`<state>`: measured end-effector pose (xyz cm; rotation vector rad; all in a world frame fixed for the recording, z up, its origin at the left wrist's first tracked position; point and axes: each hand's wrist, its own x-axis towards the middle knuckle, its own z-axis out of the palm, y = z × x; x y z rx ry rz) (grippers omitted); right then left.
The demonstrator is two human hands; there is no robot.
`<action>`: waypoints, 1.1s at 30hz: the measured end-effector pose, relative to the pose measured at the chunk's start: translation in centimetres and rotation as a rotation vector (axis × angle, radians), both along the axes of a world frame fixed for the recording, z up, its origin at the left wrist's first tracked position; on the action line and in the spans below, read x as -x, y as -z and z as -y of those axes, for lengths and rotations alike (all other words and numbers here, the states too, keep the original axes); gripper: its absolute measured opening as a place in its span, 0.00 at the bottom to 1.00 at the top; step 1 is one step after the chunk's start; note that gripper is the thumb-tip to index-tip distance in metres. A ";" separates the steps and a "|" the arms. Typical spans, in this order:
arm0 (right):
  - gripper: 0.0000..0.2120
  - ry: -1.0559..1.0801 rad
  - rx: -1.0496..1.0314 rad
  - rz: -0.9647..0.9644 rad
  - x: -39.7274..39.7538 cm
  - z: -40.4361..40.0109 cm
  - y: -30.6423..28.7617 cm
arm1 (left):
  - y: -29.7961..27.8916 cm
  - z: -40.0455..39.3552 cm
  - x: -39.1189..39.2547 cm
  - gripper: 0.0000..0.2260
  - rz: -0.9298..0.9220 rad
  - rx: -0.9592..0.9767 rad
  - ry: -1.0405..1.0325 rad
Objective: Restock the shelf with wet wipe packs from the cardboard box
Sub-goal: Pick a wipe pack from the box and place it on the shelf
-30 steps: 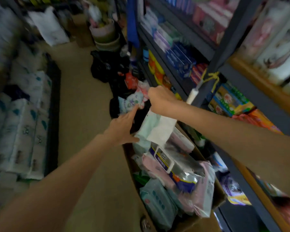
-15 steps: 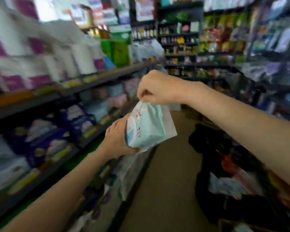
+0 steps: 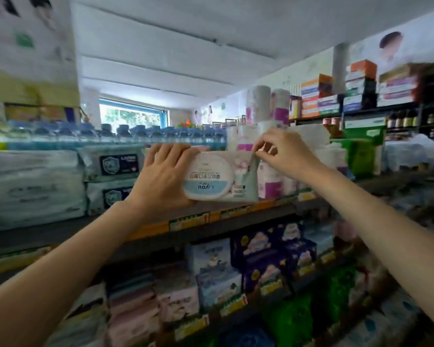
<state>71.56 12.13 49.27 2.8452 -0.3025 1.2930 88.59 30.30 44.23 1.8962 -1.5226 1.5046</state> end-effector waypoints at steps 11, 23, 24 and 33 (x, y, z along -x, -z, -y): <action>0.25 -0.861 -1.675 0.097 -12.5 -10.2 0.6 | -2.4 -3.5 -7.1 0.36 0.130 0.326 -0.283; 0.49 -0.591 -0.831 0.451 -21.9 -7.0 -6.0 | -5.9 -4.9 -9.6 0.29 -0.130 0.247 -0.110; 0.51 -0.564 -0.503 0.370 -21.8 -6.5 -5.6 | -5.8 -6.1 -10.4 0.29 -0.238 0.332 -0.105; 0.55 -0.341 0.715 -0.413 -26.3 -6.1 4.3 | -3.1 -6.5 -13.6 0.19 -0.850 0.092 -0.073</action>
